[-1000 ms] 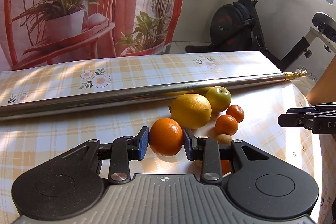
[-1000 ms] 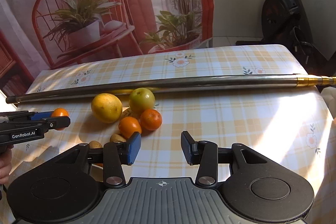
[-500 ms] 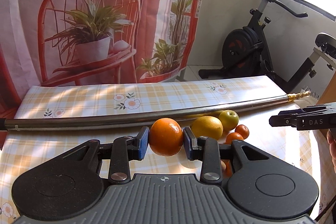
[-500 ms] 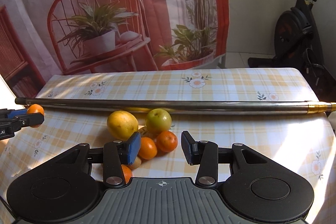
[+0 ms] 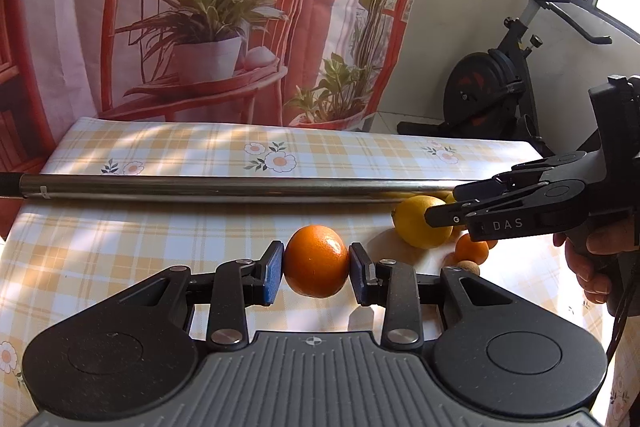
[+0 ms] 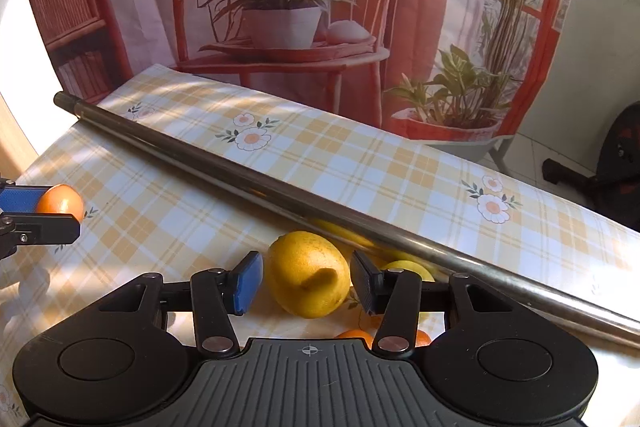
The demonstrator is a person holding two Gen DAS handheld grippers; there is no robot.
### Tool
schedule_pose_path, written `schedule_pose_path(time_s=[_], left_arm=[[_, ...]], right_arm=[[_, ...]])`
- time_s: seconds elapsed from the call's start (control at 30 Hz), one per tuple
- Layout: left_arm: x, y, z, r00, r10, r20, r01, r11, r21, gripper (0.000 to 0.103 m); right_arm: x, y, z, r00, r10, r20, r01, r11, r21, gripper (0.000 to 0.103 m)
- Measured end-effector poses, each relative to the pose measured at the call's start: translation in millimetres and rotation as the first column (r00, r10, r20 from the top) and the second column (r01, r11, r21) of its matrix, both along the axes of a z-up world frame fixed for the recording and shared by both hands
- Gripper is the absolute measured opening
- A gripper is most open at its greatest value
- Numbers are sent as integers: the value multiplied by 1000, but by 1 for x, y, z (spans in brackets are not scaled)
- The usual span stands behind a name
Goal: Organize fruits
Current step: 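Close the right tool on the large yellow grapefruit while the left tool holds the mandarin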
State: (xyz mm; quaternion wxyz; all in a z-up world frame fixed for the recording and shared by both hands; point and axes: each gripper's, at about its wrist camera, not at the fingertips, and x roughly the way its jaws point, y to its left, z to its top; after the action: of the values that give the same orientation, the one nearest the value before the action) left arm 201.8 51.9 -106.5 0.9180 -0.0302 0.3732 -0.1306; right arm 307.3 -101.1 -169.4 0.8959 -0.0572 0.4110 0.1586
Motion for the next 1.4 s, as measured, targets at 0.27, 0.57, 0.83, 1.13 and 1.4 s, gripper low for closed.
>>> schedule_pose_path(time_s=[0.27,0.57,0.83,1.13,1.4], left_arm=[[-5,5,-7,1000,5,-19,-5,1000,-8,37],[-9,3,-9,1000,-2,-29,1,1000,-30,37],[-10,5,-11,999,-9,-34,7,999,-37,37],[-10,3,-11,999,-13,-29,12,999,-45,37],[-13,5,-11,999,-17,-31,15,999,-47,37]], right_arm=[[16,23,-15,999,48,-2,-48,990,-131,52],[21,38,-24,997,76,-18,-78,968,-240,54],[-1,38,-12,994,102,-39,-108,971,-215,54],[-5,17,6,993,97,-64,-101,992,-73,46],[1,27,-14,983,106,-147,-110,994,-15,51]])
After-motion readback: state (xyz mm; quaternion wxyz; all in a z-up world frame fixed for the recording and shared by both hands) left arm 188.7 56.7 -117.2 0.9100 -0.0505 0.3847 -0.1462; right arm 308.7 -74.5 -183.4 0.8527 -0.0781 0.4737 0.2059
